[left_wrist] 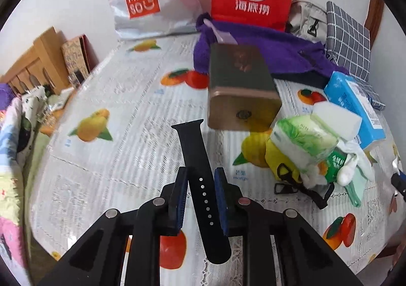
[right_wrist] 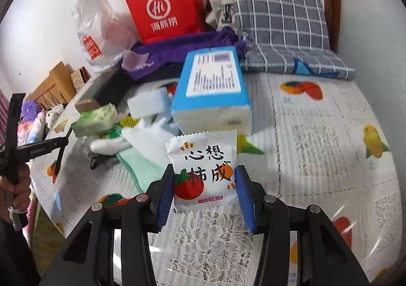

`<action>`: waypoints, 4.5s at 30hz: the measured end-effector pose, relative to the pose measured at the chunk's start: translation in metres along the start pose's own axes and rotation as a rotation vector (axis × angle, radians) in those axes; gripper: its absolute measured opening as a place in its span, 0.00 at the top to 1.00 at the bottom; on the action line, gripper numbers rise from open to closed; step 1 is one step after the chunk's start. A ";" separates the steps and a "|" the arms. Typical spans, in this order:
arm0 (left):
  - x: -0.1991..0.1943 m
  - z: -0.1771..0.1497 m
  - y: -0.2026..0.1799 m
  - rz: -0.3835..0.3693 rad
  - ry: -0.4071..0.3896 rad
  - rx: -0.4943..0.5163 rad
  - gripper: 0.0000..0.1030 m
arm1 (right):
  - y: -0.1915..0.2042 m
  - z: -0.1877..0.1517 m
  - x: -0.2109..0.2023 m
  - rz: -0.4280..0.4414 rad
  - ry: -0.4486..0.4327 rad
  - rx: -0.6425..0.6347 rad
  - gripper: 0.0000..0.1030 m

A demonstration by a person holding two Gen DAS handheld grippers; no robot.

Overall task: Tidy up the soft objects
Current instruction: 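Carry the strap and snack packet toward the purple towel with both tools, then lower the snack packet and strap onto the purple towel and open both tools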

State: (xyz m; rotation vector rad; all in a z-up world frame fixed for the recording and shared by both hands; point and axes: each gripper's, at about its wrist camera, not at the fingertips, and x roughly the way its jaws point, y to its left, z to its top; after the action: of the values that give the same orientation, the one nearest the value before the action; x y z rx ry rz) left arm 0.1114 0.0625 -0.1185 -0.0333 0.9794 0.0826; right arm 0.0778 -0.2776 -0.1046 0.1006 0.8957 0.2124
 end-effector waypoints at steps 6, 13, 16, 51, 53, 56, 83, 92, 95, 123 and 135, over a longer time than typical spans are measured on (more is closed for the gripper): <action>-0.027 0.010 0.002 0.007 -0.047 -0.008 0.80 | 0.012 0.016 -0.027 -0.016 -0.059 -0.028 0.55; -0.056 0.023 -0.001 -0.004 -0.096 -0.010 0.80 | 0.024 0.036 -0.047 -0.026 -0.104 -0.030 0.55; -0.064 0.030 -0.002 -0.019 -0.114 -0.009 0.80 | 0.028 0.045 -0.053 -0.027 -0.120 -0.032 0.55; -0.055 0.106 -0.026 -0.066 -0.131 -0.005 0.80 | 0.050 0.140 -0.039 -0.046 -0.200 -0.047 0.55; -0.052 0.111 -0.027 -0.069 -0.131 -0.006 0.80 | 0.050 0.145 -0.036 -0.046 -0.199 -0.048 0.55; -0.048 0.119 -0.028 -0.074 -0.130 -0.009 0.80 | 0.052 0.153 -0.030 -0.047 -0.195 -0.054 0.55; 0.007 0.189 -0.035 -0.110 -0.108 -0.009 0.80 | 0.033 0.212 0.039 -0.050 -0.180 -0.036 0.55; 0.031 0.211 -0.046 -0.135 -0.098 0.005 0.80 | 0.019 0.229 0.070 -0.053 -0.163 -0.028 0.55; 0.040 0.218 -0.049 -0.145 -0.095 0.004 0.80 | 0.018 0.234 0.083 -0.051 -0.153 -0.039 0.55; 0.138 0.254 -0.053 -0.177 0.016 0.005 0.80 | 0.023 0.244 0.208 0.047 0.115 -0.112 0.55; 0.169 0.251 -0.057 -0.176 0.117 -0.004 0.80 | 0.016 0.234 0.231 0.071 0.221 -0.082 0.55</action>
State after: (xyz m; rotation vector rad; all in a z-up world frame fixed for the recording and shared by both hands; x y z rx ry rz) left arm 0.4180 0.0311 -0.1194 -0.1294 1.0895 -0.0802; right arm 0.3991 -0.2098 -0.1324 0.0331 1.1032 0.3310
